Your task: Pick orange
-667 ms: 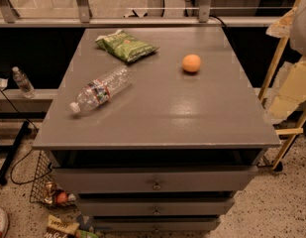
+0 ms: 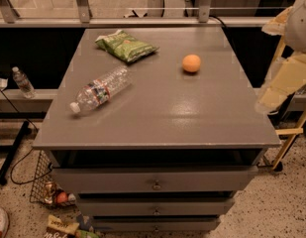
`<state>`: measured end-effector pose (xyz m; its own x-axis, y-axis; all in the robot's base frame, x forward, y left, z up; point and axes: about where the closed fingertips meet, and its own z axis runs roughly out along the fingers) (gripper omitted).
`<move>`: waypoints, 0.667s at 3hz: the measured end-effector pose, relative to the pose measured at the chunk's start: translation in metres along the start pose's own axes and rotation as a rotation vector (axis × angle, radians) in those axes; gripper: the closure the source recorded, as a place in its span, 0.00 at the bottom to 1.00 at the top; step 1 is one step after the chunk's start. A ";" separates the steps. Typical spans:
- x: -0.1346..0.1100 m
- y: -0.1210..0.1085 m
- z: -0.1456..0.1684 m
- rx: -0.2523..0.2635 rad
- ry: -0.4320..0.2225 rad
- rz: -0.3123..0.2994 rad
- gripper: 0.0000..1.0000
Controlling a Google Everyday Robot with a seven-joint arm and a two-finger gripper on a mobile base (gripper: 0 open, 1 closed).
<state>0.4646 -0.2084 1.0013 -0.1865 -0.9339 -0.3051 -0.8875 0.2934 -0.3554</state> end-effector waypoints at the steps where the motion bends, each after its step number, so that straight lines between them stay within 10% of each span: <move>1: 0.000 -0.046 0.046 0.004 -0.124 0.076 0.00; 2: -0.002 -0.085 0.088 0.021 -0.227 0.185 0.00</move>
Offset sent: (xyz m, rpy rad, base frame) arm 0.1829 -0.0121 -0.0711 0.4520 -0.0927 -0.1911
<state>0.5773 -0.2137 0.9544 -0.2433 -0.7954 -0.5551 -0.8378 0.4607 -0.2929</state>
